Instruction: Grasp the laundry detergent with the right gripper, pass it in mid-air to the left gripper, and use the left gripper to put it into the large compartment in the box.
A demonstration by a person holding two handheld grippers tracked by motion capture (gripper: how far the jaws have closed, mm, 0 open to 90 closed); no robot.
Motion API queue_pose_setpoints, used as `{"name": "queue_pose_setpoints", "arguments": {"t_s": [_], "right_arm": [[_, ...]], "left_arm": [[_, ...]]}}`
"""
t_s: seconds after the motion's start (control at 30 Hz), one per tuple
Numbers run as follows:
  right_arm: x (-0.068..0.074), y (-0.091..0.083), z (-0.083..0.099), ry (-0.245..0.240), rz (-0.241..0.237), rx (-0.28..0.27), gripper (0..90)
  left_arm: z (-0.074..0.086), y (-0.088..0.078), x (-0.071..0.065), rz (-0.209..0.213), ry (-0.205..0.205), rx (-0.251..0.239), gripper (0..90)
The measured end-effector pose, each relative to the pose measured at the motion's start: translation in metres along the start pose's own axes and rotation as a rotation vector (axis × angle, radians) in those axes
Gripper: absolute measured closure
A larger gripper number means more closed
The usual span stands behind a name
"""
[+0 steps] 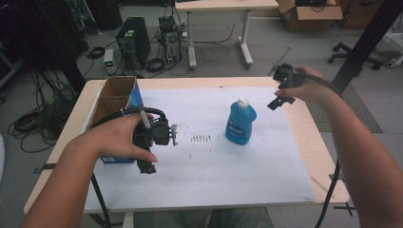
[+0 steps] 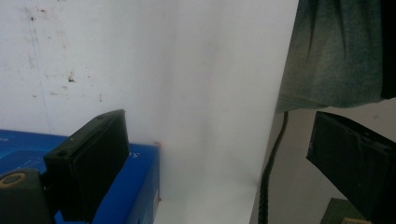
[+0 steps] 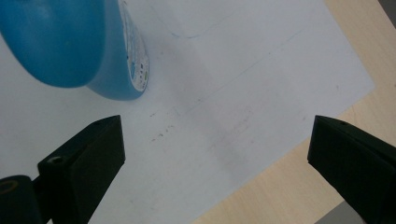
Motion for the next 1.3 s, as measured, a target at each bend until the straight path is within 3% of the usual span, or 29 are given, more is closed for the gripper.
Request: {"name": "queue_pose_setpoints", "arguments": {"t_s": [0.43, 1.3], "right_arm": [[0.028, 0.009, 0.022, -0.033, -0.014, -0.023, 4.1], [0.052, 0.041, 0.035, -0.029, -0.058, -0.031, 4.0]], "left_arm": [[-0.002, -0.003, 0.002, -0.011, 0.005, 0.011, 6.0], [-0.004, 0.005, 0.003, -0.004, 0.009, 0.005, 6.0]]}}
Point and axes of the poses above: each handheld gripper's, and its own axes: y roughly forward along the jaws, z roughly out of its underside, x roughly to its left, the point moved 9 cm from there along y, roughly forward along the jaws, and after that the axes turned 14 degrees about -y, right-handed, at the moved point
